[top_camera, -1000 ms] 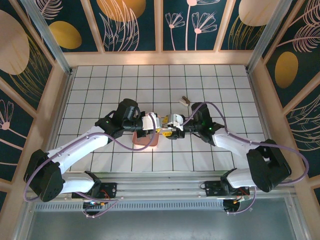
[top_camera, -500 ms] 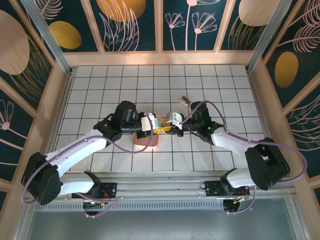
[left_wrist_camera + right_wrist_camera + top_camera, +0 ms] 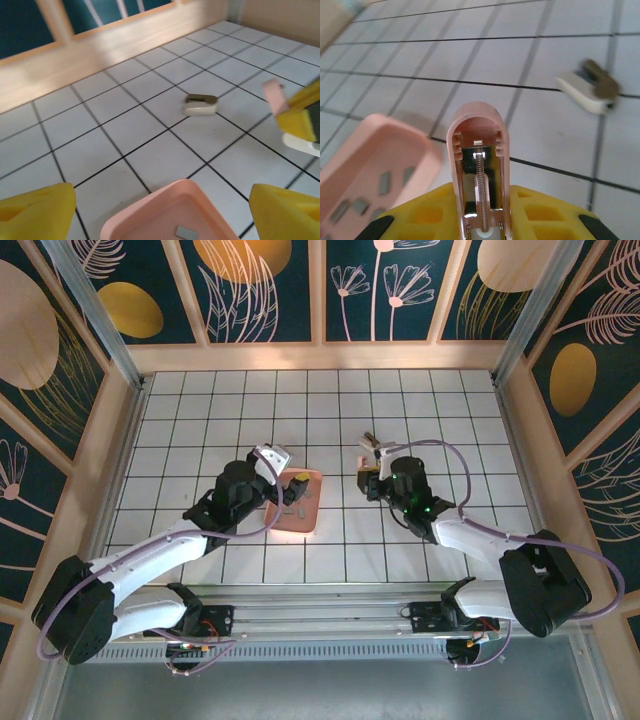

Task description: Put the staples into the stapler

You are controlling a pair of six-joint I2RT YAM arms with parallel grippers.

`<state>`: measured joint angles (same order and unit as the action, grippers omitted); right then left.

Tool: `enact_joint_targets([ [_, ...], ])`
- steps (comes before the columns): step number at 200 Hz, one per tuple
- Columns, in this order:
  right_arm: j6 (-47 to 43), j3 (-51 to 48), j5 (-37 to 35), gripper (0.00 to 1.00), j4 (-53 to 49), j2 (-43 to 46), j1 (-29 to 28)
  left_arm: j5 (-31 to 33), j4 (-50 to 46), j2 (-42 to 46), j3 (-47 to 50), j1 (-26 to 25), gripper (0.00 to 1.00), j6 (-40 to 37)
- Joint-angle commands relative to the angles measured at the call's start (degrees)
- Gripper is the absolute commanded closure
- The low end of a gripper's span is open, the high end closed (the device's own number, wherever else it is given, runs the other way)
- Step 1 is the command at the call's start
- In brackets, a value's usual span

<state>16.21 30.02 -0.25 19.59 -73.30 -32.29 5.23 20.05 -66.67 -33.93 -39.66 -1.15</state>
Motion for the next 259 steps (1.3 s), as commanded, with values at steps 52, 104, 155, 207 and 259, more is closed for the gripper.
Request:
enact_joint_targets([
  [52,18.0,6.5,-19.5,0.90,-6.0,-12.8,-5.8,9.2,3.0,-0.9,0.8,-0.1,0.10,6.6],
  [104,18.5,9.2,-22.3,0.88,-1.5,-18.6,-8.1,9.4,2.7,-1.2,0.5,-0.1,0.10,6.4],
  [155,18.5,11.0,-25.9,0.86,0.9,-22.7,-8.8,9.2,2.6,-2.0,-0.3,-0.1,0.10,6.2],
  [207,18.9,12.0,-27.2,0.84,4.4,-25.9,-10.4,9.1,2.7,-2.7,-0.7,-0.1,0.10,5.3],
  [259,19.4,13.0,-27.3,0.78,4.3,-27.5,-11.4,9.2,2.3,-2.0,-0.6,-0.1,0.10,5.6],
])
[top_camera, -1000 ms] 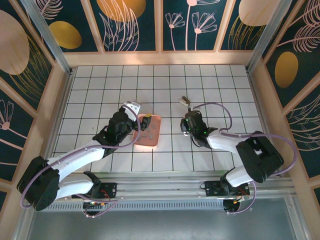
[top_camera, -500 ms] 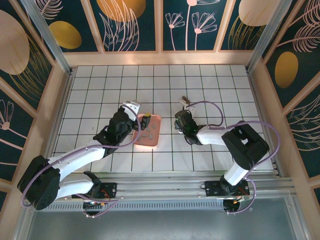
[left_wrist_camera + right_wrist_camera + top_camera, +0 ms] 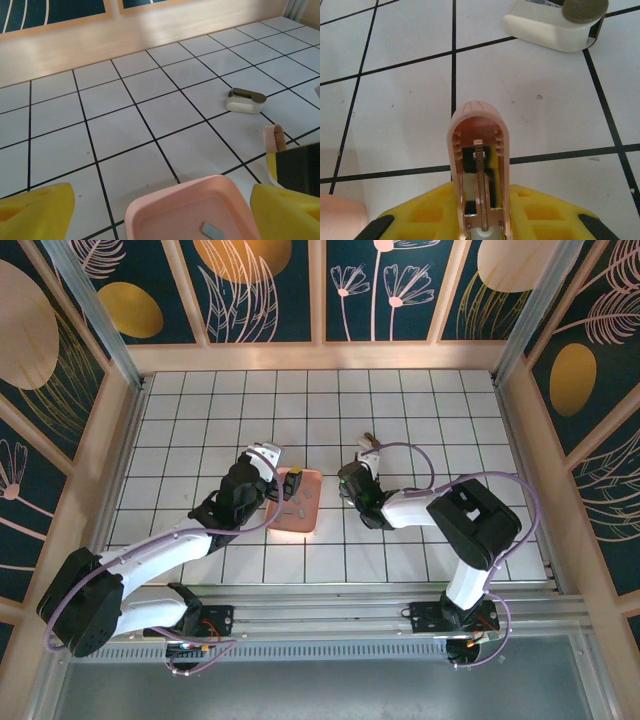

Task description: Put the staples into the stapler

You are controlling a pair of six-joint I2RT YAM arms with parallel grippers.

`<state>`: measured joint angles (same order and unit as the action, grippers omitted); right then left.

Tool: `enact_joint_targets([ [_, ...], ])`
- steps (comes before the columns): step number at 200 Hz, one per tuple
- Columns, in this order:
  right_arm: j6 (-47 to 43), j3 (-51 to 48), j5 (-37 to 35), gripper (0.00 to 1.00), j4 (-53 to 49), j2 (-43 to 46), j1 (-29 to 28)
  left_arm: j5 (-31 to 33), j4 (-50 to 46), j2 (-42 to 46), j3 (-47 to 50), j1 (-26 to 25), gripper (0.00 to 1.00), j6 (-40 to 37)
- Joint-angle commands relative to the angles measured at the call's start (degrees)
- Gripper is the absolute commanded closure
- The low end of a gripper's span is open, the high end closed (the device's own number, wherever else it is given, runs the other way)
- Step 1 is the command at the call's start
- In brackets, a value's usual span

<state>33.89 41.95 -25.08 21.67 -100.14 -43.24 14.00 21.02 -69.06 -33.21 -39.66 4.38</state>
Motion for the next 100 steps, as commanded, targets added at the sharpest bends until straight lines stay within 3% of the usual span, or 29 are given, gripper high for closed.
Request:
enact_joint_targets([
  [1,1.7,1.1,-2.4,0.77,2.2,-0.6,-0.4,0.5,1.3,0.3,-1.3,-0.1,0.10,0.0],
  [50,0.9,1.2,-0.4,0.52,0.0,2.1,-0.5,0.7,0.7,0.7,-1.4,-0.1,0.09,-0.2],
  [100,-6.3,3.2,3.0,0.46,-10.4,11.3,2.7,0.7,-0.5,1.1,-2.2,-0.1,0.08,1.1],
])
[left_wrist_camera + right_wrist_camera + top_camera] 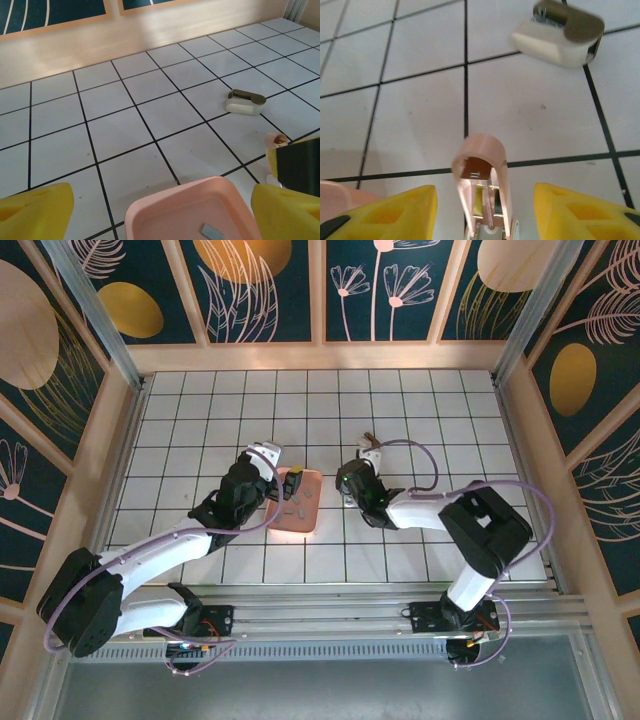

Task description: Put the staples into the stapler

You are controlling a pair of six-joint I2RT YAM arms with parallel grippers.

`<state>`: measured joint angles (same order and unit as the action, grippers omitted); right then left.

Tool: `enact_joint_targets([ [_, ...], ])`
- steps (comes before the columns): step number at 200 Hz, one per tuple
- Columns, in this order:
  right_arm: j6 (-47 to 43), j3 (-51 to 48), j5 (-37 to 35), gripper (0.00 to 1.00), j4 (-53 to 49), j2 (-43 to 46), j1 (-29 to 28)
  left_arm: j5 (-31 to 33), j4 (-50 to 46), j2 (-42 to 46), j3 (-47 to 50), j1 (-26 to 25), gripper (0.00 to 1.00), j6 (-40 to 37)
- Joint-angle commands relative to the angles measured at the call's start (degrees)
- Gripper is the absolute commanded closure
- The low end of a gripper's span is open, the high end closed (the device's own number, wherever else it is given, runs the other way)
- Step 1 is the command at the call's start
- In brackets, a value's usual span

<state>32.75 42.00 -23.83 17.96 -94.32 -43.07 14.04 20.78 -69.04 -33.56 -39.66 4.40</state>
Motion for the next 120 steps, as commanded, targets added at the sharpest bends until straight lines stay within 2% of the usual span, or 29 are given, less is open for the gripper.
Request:
enact_joint_targets([
  [1,-5.5,3.3,2.1,0.46,-7.0,5.6,2.8,0.6,-0.3,1.1,-1.9,-0.1,0.08,1.2],
  [33,-16.9,9.5,16.9,0.45,-17.0,7.7,13.1,-0.2,-1.2,1.3,-1.9,0.9,0.05,3.9],
  [53,-25.7,15.0,20.1,0.39,-23.0,6.0,18.3,-2.1,-1.9,1.2,-2.0,2.6,0.03,5.6],
  [85,-37.3,25.0,27.9,0.33,-30.6,-2.0,24.4,-4.6,-2.6,0.3,-2.1,4.3,0.03,7.2],
  [120,-42.7,35.7,32.5,0.29,-37.4,-13.4,27.7,-6.3,-3.5,-0.7,-2.6,4.9,0.03,7.5],
])
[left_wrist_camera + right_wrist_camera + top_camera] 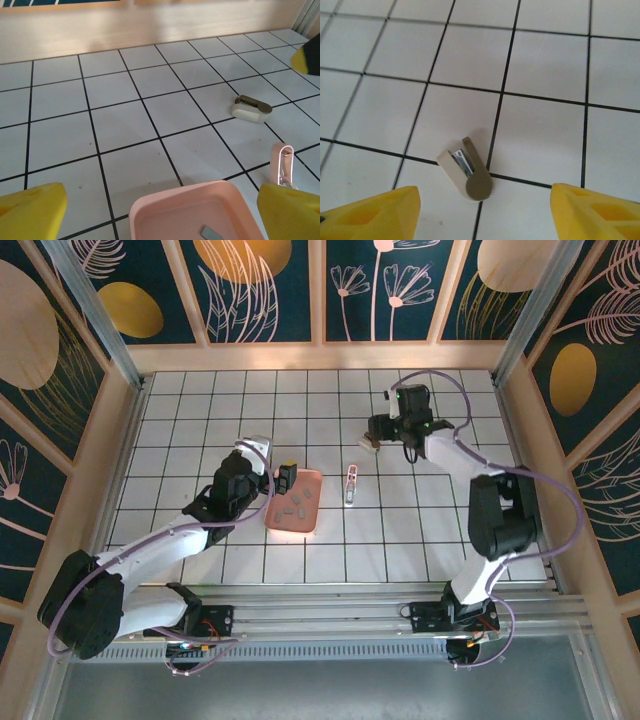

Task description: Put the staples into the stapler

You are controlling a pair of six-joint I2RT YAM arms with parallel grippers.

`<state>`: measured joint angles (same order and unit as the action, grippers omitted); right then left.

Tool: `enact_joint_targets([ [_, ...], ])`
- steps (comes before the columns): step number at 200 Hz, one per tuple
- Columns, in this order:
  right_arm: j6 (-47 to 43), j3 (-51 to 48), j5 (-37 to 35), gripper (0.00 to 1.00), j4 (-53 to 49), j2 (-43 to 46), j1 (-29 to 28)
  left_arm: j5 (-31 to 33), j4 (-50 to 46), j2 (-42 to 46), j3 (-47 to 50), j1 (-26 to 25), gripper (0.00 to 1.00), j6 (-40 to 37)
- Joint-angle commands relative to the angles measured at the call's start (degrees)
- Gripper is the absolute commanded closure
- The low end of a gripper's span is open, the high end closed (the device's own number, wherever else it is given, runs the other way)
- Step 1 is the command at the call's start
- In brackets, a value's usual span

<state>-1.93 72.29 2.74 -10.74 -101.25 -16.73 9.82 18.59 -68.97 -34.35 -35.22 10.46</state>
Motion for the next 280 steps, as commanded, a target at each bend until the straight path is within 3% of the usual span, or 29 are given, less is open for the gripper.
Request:
enact_joint_targets([
  [1,-8.1,5.6,5.9,0.29,-8.8,-6.8,1.3,-2.1,-1.3,-0.8,-1.9,0.5,0.03,1.4],
  [51,-14.1,10.9,6.6,0.22,-9.0,-14.9,1.4,-2.5,-2.2,-1.2,-2.6,0.9,0.03,0.6],
  [110,-15.5,14.3,9.1,0.23,-8.6,-20.6,1.4,-2.6,-2.3,-2.3,-3.6,1.0,0.03,0.6],
  [150,-16.0,15.0,10.3,0.32,-7.8,-22.2,1.3,-2.2,-2.6,-2.2,-3.7,1.1,0.03,0.4],
  [185,-16.0,14.8,9.6,0.51,-6.4,-22.5,1.1,-1.7,-3.0,-2.3,-3.8,1.1,0.03,0.2],
  [214,-16.5,10.9,8.5,0.62,-1.7,-18.9,0.7,-2.0,-3.5,-2.3,-4.1,1.0,0.04,0.6],
  [280,-15.2,-10.8,7.5,0.68,17.7,3.4,-0.6,-8.3,-6.0,-2.1,-8.4,1.1,0.05,4.5],
])
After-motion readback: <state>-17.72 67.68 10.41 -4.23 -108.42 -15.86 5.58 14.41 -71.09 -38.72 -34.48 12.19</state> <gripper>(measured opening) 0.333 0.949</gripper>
